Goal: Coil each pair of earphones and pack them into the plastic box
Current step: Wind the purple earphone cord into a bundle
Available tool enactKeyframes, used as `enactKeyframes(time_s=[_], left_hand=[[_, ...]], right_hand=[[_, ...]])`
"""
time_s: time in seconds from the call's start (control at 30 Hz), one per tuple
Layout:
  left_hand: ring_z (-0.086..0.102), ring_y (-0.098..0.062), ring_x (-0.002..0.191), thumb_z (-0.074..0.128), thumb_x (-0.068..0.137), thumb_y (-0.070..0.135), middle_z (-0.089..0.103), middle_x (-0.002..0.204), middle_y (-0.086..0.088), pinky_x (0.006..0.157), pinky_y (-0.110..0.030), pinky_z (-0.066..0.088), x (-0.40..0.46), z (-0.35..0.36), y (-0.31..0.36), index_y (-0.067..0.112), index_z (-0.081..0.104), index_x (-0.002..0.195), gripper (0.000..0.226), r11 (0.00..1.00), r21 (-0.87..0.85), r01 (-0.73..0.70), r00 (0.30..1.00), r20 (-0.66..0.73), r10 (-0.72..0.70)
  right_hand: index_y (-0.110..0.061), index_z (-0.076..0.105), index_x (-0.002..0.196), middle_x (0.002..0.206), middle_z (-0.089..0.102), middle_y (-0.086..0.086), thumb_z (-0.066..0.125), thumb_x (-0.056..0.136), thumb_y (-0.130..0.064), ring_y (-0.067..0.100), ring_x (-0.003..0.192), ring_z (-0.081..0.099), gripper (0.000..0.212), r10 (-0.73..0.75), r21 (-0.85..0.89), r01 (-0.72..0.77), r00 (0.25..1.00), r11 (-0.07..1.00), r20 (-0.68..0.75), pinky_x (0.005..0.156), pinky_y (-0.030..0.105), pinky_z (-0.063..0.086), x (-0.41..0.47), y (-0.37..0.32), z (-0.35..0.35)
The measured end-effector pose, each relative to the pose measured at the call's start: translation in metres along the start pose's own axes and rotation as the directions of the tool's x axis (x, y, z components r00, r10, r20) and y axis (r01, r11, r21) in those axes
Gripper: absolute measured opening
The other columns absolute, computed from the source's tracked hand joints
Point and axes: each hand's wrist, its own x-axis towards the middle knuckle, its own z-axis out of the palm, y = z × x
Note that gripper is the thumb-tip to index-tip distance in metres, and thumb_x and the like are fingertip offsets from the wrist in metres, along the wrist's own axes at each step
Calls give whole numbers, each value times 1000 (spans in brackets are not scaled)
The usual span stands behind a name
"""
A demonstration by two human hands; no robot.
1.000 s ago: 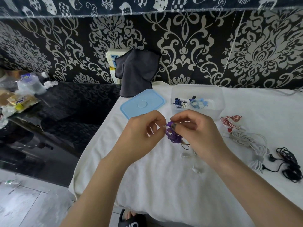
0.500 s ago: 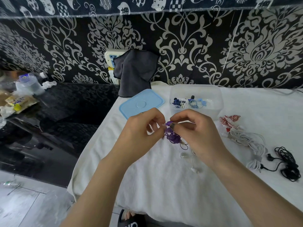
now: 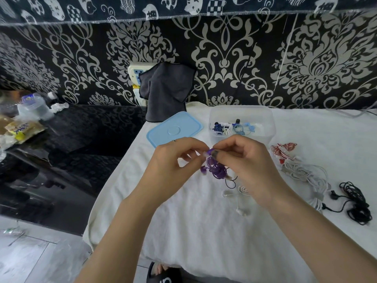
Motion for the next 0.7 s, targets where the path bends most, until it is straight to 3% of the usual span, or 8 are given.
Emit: enactKeyframes(time_s=[0.1,0.17,0.3,0.43,0.6,0.7], left_hand=[[73,-15,74,70,92,0,74,86,7,80,-15,51,0,-1,1,12,74,98,14,983,-175,49,999,17,-47],[74,-20,73,71,92,1,75,86,3,81,-20,53,0,-1,1,10,74,97,11,960,-270,74,997,31,-69],[75,-22,79,73,90,0,77,89,-3,82,-24,55,0,-2,2,8,74,95,9,922,-370,117,993,38,-111],[74,-27,81,72,89,-2,76,91,-10,82,-31,56,0,-4,3,5,73,95,10,886,-438,153,988,76,-133],[72,-21,84,72,88,-4,76,90,-13,78,-25,54,-1,-7,5,2,70,95,10,825,-525,210,978,124,-170],[71,-24,80,70,87,-5,75,88,-15,78,-27,54,-1,-8,6,1,67,95,10,771,-595,226,974,156,-165]], right_hand=[[-11,76,87,85,77,11,73,86,-5,24,81,73,6,11,32,-11,1000,999,20,80,36,59,3,1,-3],[-11,77,84,85,77,15,73,85,-4,26,80,72,8,26,97,-31,998,995,54,81,39,56,3,1,-3],[-10,78,80,80,75,15,70,85,3,24,74,71,17,62,198,-79,994,977,92,71,31,53,4,-3,-5],[2,73,88,77,74,13,65,87,7,23,73,70,9,70,250,-108,985,962,156,65,23,54,2,-9,-7],[6,69,90,70,74,6,59,88,12,13,63,70,11,72,298,-136,974,945,216,60,18,53,-1,-15,-8],[13,66,95,73,74,10,59,87,11,12,60,68,10,93,334,-171,967,927,238,57,19,52,-1,-17,-8]])
